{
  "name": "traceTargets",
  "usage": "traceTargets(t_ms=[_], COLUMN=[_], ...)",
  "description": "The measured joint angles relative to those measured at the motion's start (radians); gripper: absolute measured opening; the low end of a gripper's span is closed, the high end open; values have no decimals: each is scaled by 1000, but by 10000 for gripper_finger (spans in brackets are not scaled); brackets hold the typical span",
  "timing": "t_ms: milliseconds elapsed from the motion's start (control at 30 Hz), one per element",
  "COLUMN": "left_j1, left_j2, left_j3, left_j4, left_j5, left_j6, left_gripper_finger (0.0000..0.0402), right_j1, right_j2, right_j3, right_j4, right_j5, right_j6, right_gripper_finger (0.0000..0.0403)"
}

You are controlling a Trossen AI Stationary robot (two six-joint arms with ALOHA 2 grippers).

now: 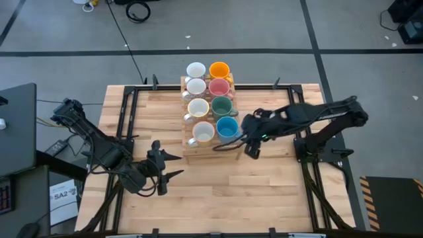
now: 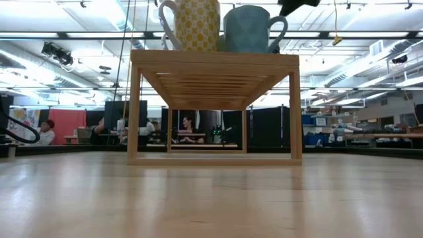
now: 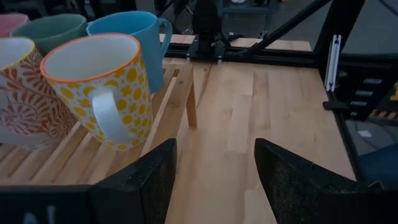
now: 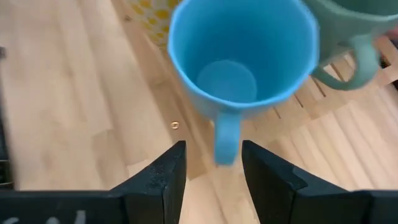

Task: Place coffee mugs
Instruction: Put the blue cup on the shelf aligned with the other green cup, then return to Home Position

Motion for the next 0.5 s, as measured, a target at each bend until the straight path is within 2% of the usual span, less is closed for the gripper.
traceTargets(t_ms=[267,500], left_j1=[0,44], left_j2=[-23,-137], left_j3=[0,0], left_j4=[-21,-170], left_j5=[-39,-23], left_j6=[111,141], left_gripper_finger=[224,224], right_j1=[3,3], right_j2=[-204,-388], right_j3=[0,0], right_j4=[-55,-144], right_j5=[-21,-18], right_j6=[-19,-32], right_gripper_finger=[162,162])
